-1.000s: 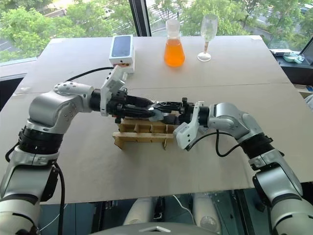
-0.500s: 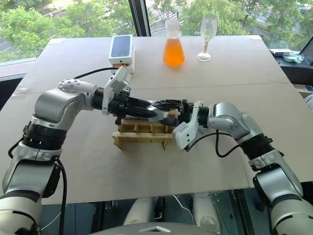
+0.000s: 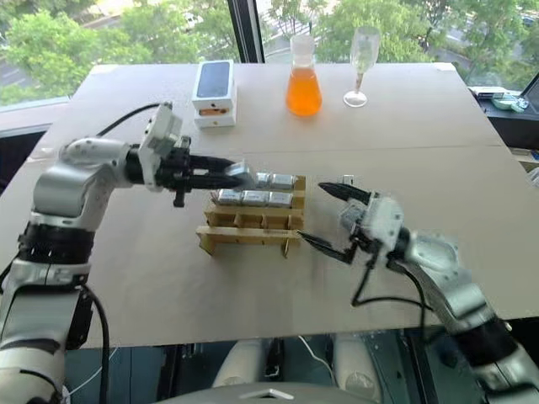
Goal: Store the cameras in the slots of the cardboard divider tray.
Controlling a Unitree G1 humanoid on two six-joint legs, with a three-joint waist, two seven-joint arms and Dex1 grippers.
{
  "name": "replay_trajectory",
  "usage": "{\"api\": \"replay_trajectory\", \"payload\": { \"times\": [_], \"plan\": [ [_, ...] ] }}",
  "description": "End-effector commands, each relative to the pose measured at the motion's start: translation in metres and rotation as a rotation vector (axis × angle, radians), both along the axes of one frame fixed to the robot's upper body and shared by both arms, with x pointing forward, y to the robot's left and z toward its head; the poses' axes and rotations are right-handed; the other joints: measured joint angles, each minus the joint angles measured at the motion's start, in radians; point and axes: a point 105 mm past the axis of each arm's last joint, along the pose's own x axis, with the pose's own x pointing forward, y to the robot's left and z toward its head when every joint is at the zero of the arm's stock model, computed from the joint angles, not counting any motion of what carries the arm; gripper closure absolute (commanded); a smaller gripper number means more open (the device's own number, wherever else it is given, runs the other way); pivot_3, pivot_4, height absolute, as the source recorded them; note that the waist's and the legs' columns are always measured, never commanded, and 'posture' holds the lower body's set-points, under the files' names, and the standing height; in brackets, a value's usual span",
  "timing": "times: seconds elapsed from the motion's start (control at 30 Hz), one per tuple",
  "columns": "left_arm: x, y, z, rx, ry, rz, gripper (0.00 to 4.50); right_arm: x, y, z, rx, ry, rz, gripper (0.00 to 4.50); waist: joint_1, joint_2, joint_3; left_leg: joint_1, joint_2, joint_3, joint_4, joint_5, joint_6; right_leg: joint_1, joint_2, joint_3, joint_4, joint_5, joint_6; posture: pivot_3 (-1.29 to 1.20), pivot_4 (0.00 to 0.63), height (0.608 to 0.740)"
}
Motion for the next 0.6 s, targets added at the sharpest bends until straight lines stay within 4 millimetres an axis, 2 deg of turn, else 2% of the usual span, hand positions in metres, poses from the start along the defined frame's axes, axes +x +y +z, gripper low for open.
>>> {"api": "replay_trajectory", "payload": {
  "times": [0.03, 0.1, 0.17, 0.3, 0.43, 0.6],
  "plan": [
    [-0.006, 0.021, -0.001, 0.032, -0.045, 0.010, 3.69, -0.016, -0.023, -0.002, 0.106, 0.194, 0.013, 0.03, 0.005, 0.000, 0.000, 0.000, 0.000, 0.000, 0.000, -0.002, 0.003, 0.000, 0.001, -0.001, -0.001, 0.000, 0.000, 0.00, 0.150, 0.740],
    [-0.005, 0.030, -0.005, 0.016, 0.001, 0.036, 3.69, -0.034, -0.033, -0.026, 0.046, 0.266, 0.050, 0.03, 0.017, -0.001, 0.000, 0.000, -0.001, 0.000, 0.001, -0.002, 0.004, 0.001, 0.005, -0.003, -0.001, 0.000, 0.000, 0.00, 0.150, 0.740],
    [-0.005, 0.038, -0.013, 0.037, -0.009, 0.029, 3.69, -0.043, -0.041, -0.045, -0.013, 0.258, 0.028, 0.03, 0.026, -0.002, -0.001, 0.000, -0.001, 0.000, 0.003, -0.002, 0.004, 0.002, 0.006, -0.003, 0.000, 0.000, 0.000, 0.00, 0.150, 0.740],
    [-0.006, 0.051, -0.029, 0.063, 0.021, 0.014, 3.69, -0.055, -0.055, -0.067, -0.082, 0.242, 0.066, 0.03, 0.026, -0.002, -0.001, 0.001, 0.000, 0.002, 0.005, -0.002, 0.004, 0.002, 0.009, -0.001, 0.000, 0.002, 0.003, 0.00, 0.150, 0.740],
    [-0.007, 0.052, -0.045, 0.163, -0.052, -0.048, 3.69, -0.058, -0.063, -0.075, -0.107, 0.204, 0.088, 0.03, 0.028, -0.002, -0.001, 0.000, 0.001, 0.002, 0.009, -0.002, 0.005, 0.002, 0.010, 0.000, 0.000, 0.003, 0.005, 0.00, 0.150, 0.740],
    [-0.001, 0.042, -0.049, 0.179, -0.110, -0.108, 3.69, -0.057, -0.062, -0.076, -0.089, 0.203, 0.100, 0.03, 0.032, -0.002, -0.001, 0.000, 0.001, 0.002, 0.011, -0.003, 0.005, 0.004, 0.009, 0.000, 0.000, 0.003, 0.005, 0.00, 0.150, 0.740]
  ]
}}
